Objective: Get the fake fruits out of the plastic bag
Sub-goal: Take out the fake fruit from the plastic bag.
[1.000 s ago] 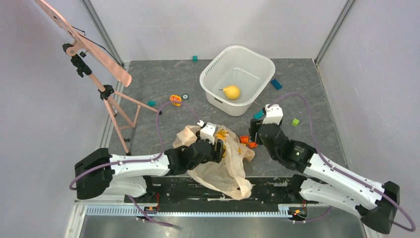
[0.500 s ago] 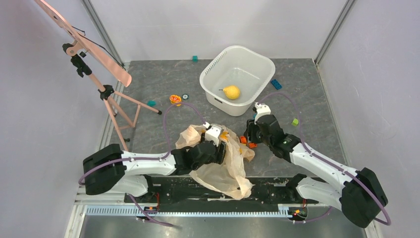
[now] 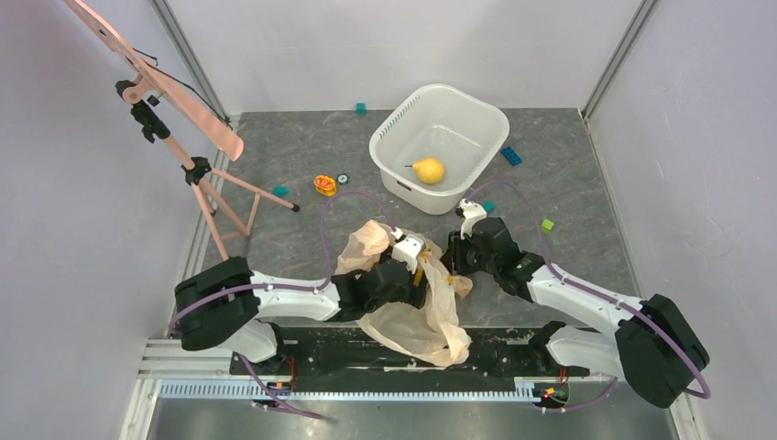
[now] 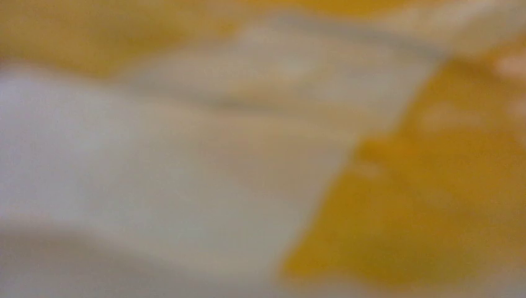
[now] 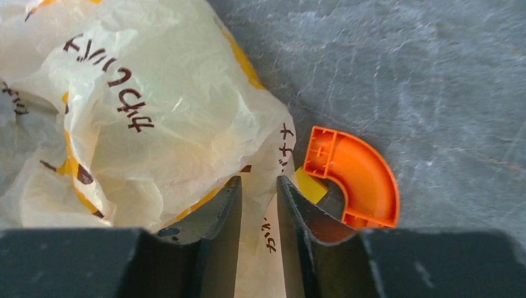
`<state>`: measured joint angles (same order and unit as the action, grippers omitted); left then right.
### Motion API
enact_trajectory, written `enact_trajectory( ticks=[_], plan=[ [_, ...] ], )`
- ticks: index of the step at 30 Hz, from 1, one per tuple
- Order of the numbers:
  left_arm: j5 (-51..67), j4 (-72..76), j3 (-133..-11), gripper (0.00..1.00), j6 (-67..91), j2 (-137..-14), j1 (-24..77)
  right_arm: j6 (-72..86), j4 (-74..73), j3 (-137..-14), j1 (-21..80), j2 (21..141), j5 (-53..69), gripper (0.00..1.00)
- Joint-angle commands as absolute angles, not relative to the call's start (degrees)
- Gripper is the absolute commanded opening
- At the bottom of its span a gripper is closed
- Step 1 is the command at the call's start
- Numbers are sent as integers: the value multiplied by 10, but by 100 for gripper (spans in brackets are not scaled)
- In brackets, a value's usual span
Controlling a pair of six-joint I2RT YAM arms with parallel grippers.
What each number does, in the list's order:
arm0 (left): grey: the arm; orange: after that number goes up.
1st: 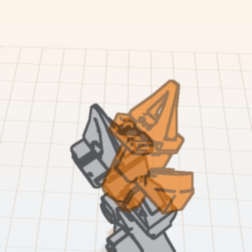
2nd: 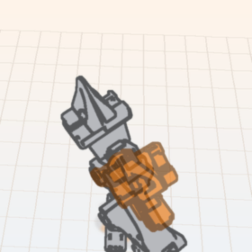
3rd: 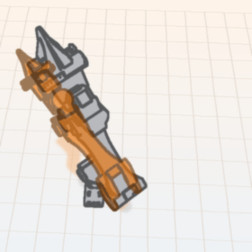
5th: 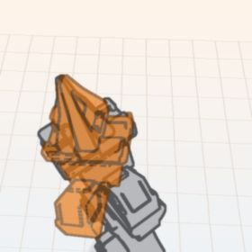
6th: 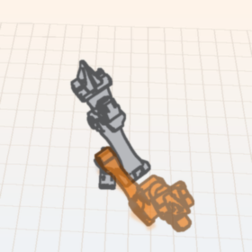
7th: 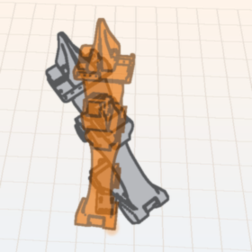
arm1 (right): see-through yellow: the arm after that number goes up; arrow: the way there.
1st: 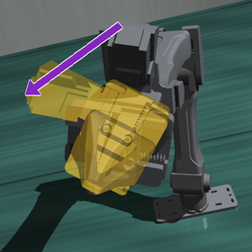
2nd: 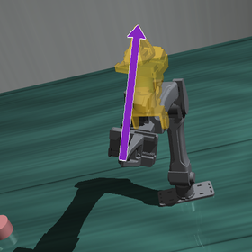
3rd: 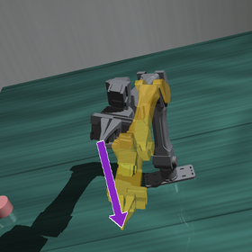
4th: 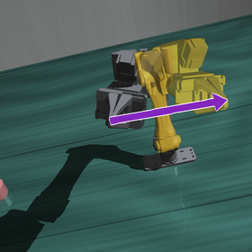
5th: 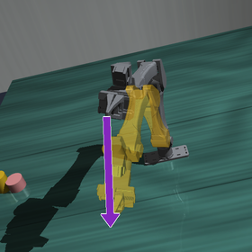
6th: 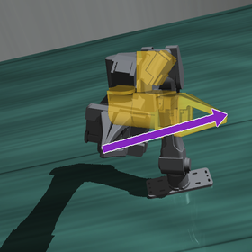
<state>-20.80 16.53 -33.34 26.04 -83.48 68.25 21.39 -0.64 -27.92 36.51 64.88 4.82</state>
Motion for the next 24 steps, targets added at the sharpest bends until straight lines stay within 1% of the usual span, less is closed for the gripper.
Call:
enact_trajectory(
  ticks=[1,5,8,10,12,14,19,24],
  plan=[
    [-202,204,-360,89,238,-862,685,232,49,-255,363,654,114,27],
    [-200,210,-364,88,243,-881,685,248,81,-231,363,653,146,23],
    [-200,212,-370,85,247,-895,684,257,102,-219,364,653,170,22],
    [-200,212,-374,72,250,-901,684,258,102,-215,364,651,172,22],
    [-197,208,-379,60,251,-902,684,257,96,-213,364,640,161,23],
    [-195,200,-381,53,251,-895,684,254,88,-212,364,622,144,23],
    [-203,157,-384,52,246,-855,684,240,46,-217,364,575,77,25],
    [-201,46,-410,53,245,-807,684,234,21,-215,364,540,32,25]
  ],
)
